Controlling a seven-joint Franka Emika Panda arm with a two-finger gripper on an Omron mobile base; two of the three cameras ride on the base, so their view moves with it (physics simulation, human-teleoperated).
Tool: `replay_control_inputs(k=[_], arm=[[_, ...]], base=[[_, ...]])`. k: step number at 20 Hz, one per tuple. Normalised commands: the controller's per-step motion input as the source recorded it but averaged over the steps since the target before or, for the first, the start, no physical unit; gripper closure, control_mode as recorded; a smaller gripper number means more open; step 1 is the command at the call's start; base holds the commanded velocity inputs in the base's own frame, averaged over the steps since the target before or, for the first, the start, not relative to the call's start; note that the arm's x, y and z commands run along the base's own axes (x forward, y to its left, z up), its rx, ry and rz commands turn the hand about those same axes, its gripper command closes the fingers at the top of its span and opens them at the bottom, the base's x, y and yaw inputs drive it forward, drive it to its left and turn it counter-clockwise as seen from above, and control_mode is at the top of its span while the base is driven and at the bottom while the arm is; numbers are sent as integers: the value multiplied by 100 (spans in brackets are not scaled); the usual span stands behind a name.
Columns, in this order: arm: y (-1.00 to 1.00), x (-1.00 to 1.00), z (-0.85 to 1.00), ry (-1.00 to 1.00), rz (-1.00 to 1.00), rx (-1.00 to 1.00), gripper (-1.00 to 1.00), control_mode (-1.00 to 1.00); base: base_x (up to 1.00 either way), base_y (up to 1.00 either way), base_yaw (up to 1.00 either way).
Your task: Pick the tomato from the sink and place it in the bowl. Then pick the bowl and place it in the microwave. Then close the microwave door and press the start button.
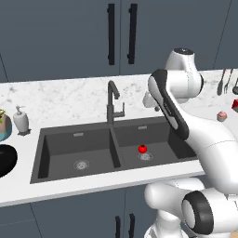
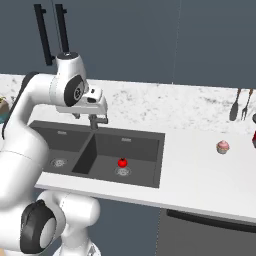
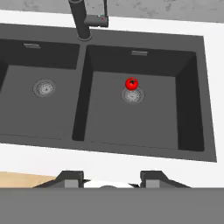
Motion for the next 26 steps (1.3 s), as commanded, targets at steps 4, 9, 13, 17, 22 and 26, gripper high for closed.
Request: replay_control_inputs(k=[4, 9, 13, 17, 22, 26], arm=[[1, -3, -2, 0, 0, 0, -100, -100], [2, 2, -91, 7, 0, 9, -100, -100], [0, 0, -98, 0, 0, 5, -100, -100], [-7, 0, -66, 7, 0, 2, -100, -100], [-33, 7, -43, 5, -1, 0, -100, -100], [-51, 16, -41, 2, 0, 0, -100, -100]], base=[[0, 0, 0], [0, 0, 0], [0, 0, 0], [0, 0, 0], [0, 0, 0], [0, 0, 0]])
